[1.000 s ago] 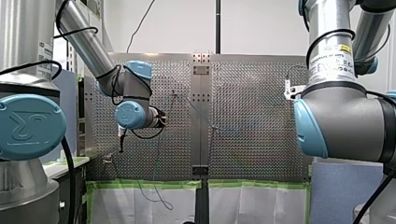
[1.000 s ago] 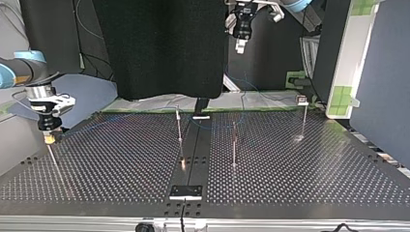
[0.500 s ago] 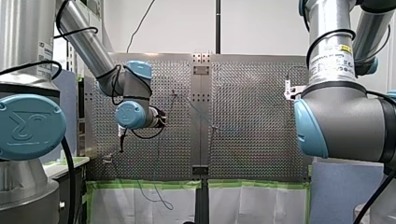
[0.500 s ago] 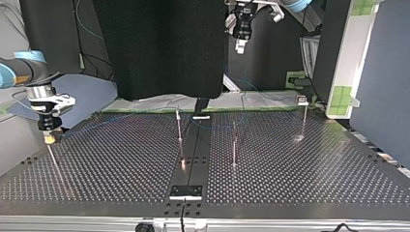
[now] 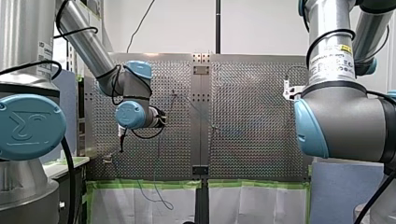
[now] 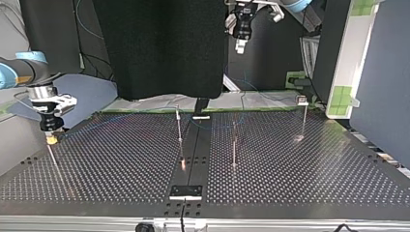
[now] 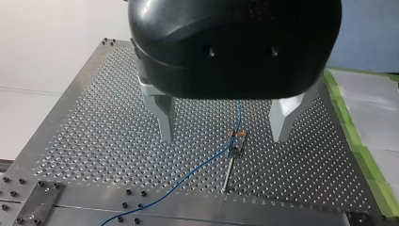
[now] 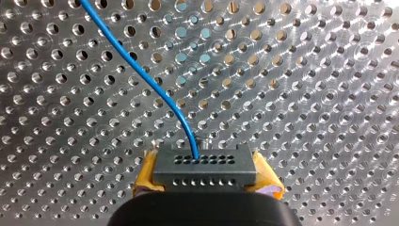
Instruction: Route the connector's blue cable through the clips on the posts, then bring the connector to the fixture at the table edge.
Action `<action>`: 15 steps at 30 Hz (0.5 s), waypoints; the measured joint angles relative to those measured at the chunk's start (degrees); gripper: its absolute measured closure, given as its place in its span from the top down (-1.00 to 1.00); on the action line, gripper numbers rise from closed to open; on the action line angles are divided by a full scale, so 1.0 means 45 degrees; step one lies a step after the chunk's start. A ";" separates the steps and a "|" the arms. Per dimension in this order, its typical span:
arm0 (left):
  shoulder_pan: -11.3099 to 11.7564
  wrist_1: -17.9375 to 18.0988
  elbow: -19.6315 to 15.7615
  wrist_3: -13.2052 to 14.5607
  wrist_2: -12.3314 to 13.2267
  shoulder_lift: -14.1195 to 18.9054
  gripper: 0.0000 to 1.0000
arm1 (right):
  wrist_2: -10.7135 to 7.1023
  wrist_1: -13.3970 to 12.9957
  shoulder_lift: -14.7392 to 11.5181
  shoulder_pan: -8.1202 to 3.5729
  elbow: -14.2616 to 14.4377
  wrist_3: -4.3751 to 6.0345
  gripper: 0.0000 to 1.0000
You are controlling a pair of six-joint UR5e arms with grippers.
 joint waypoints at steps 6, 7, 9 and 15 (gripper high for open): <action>0.0001 0.0000 0.0000 0.0000 0.0000 0.0000 1.00 | 0.0014 -0.0063 0.0004 0.0014 -0.0005 0.0216 -0.97; 0.0002 0.0000 0.0000 0.0000 0.0000 -0.0001 1.00 | 0.0014 -0.0063 0.0004 0.0019 -0.0004 0.0258 -0.97; 0.0007 0.0000 0.0000 0.0000 0.0000 0.0000 1.00 | 0.0008 -0.0018 0.0000 0.0011 -0.0008 0.0247 -0.91; 0.0023 0.0000 0.0000 0.0000 0.0000 -0.0001 1.00 | 0.0021 0.0514 0.0013 -0.0143 -0.0019 -0.0328 0.04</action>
